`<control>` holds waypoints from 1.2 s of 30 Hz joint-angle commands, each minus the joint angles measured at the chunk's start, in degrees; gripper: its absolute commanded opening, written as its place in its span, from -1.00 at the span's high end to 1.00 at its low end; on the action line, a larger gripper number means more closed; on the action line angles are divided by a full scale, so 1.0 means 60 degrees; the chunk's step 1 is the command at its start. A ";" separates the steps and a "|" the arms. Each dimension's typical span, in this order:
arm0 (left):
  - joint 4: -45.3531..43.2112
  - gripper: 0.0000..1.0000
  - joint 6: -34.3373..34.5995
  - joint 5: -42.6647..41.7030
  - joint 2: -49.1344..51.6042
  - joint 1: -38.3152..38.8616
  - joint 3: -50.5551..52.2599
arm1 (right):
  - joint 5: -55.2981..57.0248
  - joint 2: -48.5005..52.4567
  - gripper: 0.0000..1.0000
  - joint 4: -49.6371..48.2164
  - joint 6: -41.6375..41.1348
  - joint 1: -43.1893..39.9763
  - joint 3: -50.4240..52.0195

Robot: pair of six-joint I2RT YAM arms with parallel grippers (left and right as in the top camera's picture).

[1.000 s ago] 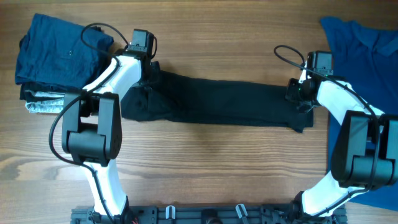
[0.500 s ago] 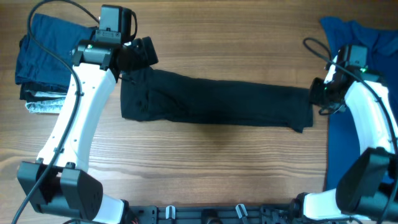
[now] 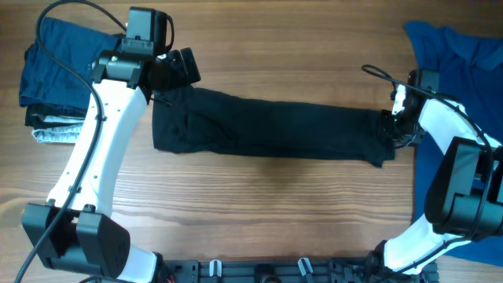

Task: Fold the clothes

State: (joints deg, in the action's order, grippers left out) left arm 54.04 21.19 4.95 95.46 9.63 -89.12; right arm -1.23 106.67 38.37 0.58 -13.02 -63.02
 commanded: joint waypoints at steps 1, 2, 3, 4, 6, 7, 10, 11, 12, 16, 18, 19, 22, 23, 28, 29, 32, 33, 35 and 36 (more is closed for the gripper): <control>0.0007 -1.00 0.0047 0.0157 0.0051 -0.0026 0.0029 | -0.0659 0.0455 -0.15 0.0109 0.0127 0.0033 0.0080; 0.0007 -1.00 0.0047 0.0157 0.0051 -0.0026 0.0033 | -0.0484 0.0455 -0.30 0.0149 0.0127 0.0033 0.0080; 0.0007 -1.00 0.0051 0.0157 0.0051 -0.0026 0.0029 | 0.0007 0.0455 -0.37 0.0146 0.0131 0.0029 0.0080; 0.0007 -1.00 0.0051 0.0157 0.0051 -0.0026 0.0029 | 0.0375 0.0455 -0.45 0.0109 0.0160 0.0029 0.0080; 0.0007 -0.99 0.0047 0.0157 0.0051 -0.0026 0.0029 | 0.0455 0.0455 -0.58 0.0080 0.0208 0.0033 0.0080; 0.0007 -1.00 0.0047 0.0157 0.0051 -0.0026 0.0029 | 0.0455 0.0455 -0.58 0.0084 0.0415 0.0029 0.0080; 0.0007 -0.99 0.0047 0.0157 0.0051 -0.0026 0.0029 | 0.0488 0.0455 -0.55 0.0215 0.0408 0.0029 0.0084; 0.0007 -0.99 0.0047 0.0157 0.0051 -0.0026 0.0029 | 0.0481 0.0455 -0.48 0.0222 0.0386 0.0033 0.0087; 0.0007 -0.99 0.0047 0.0157 0.0051 -0.0026 0.0029 | 0.0404 0.0455 -0.33 0.0255 0.0368 0.0033 0.0087; 0.0007 -0.99 0.0051 0.0157 0.0051 -0.0026 0.0029 | 0.0051 0.0455 0.30 0.0204 0.0375 0.0033 0.0087; 0.0007 -1.00 0.0047 0.0157 0.0051 -0.0026 0.0029 | 0.0051 0.0455 0.82 0.0113 0.0372 0.0033 0.0087; 0.0007 -1.00 0.0051 0.0157 0.0051 -0.0026 0.0029 | 0.0033 0.0455 0.91 0.0029 0.0361 0.0033 0.0084; 0.0007 -0.99 0.0047 0.0157 0.0051 -0.0026 0.0029 | -0.0120 0.0452 0.92 -0.0208 0.0248 0.0029 -0.0084; 0.0007 -0.99 0.0051 0.0157 0.0051 -0.0026 0.0029 | 0.0066 0.0452 0.91 -0.0178 0.0182 0.0018 -0.0211; 0.0007 -1.00 0.0051 0.0157 0.0051 -0.0026 0.0029 | 0.1147 0.0452 0.92 0.0408 -0.0237 -0.0550 -0.0969; 0.0007 -1.00 0.0047 0.0157 0.0051 -0.0026 0.0029 | 0.1151 0.0452 0.91 0.0437 -0.0291 -0.0820 -0.1045; 0.0007 -0.99 0.0051 0.0157 0.0051 -0.0026 0.0029 | 0.1144 0.0452 0.91 0.0692 -0.0339 -0.1519 -0.1428; 0.0007 -0.99 0.0047 0.0157 0.0051 -0.0026 0.0029 | 0.1228 0.0452 0.91 0.1005 -0.0342 -0.1712 -0.1690; 0.0007 -1.00 0.0047 0.0157 0.0051 -0.0026 0.0029 | 0.1279 0.0452 0.91 0.1854 -0.0331 -0.1960 -0.2517; 0.0007 -0.99 0.0047 0.0157 0.0051 -0.0026 0.0029 | 0.1271 0.0452 0.91 0.2186 -0.0255 -0.1960 -0.2936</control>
State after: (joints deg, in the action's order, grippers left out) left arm 54.11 21.19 4.95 95.46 9.63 -89.12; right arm 4.51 108.88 49.10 -0.38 -24.36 -75.13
